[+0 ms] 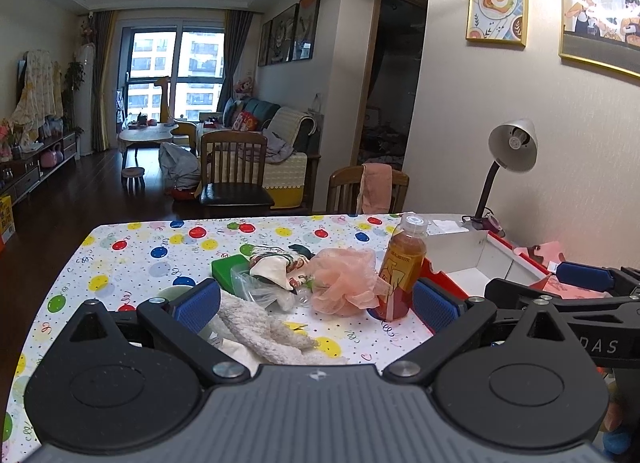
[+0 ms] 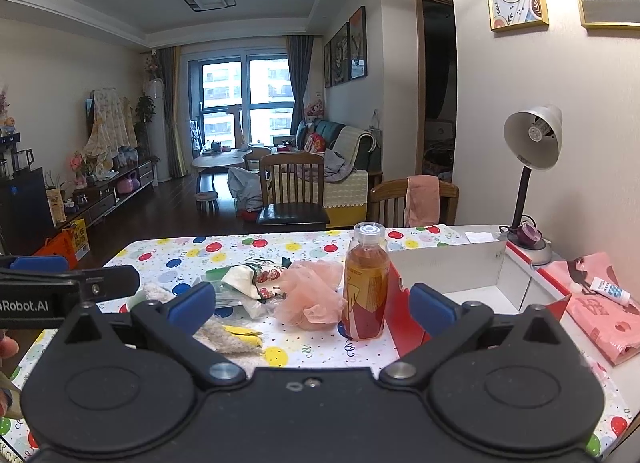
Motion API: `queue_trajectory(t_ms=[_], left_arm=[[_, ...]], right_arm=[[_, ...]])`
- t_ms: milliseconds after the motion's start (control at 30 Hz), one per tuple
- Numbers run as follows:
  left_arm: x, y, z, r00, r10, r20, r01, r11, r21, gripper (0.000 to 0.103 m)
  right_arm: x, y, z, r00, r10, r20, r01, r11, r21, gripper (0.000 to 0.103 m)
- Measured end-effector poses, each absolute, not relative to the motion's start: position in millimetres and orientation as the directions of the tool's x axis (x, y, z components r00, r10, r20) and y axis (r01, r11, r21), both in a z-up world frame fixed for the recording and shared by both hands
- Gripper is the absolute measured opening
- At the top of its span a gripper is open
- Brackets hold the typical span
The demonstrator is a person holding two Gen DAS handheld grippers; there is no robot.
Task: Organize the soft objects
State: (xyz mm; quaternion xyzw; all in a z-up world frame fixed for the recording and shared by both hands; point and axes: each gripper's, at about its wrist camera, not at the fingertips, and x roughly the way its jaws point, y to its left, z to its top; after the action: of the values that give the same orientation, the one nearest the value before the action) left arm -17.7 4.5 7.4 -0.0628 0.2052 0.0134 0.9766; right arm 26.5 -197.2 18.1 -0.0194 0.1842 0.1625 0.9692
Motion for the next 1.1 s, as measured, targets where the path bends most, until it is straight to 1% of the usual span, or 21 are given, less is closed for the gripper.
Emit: queue_trajectory(t_ms=[300, 567, 867, 1100], left_arm=[[-17, 3, 9, 0.92, -0.011, -0.391, -0.042, 0.991, -0.128, 0.103], [-17, 2, 12, 0.932, -0.023, -0.362, -0.024, 0.992, -0.125, 0.103], [-10, 4, 15, 0.931, -0.041, -0.364, -0.01, 0.991, -0.137, 0.103], [-1, 5, 18, 0.928, -0.033, -0.37, -0.009, 0.994, -0.11, 0.103]], right_arm=[[24, -196, 22, 0.883, 0.304, -0.358, -0.318, 0.948, 0.02, 0.103], [25, -197, 21, 0.883, 0.304, -0.357, -0.319, 0.948, 0.02, 0.103], [30, -198, 24, 0.877, 0.314, -0.363, -0.328, 0.944, 0.024, 0.103], [42, -196, 30, 0.869, 0.327, -0.372, -0.347, 0.938, 0.015, 0.103]])
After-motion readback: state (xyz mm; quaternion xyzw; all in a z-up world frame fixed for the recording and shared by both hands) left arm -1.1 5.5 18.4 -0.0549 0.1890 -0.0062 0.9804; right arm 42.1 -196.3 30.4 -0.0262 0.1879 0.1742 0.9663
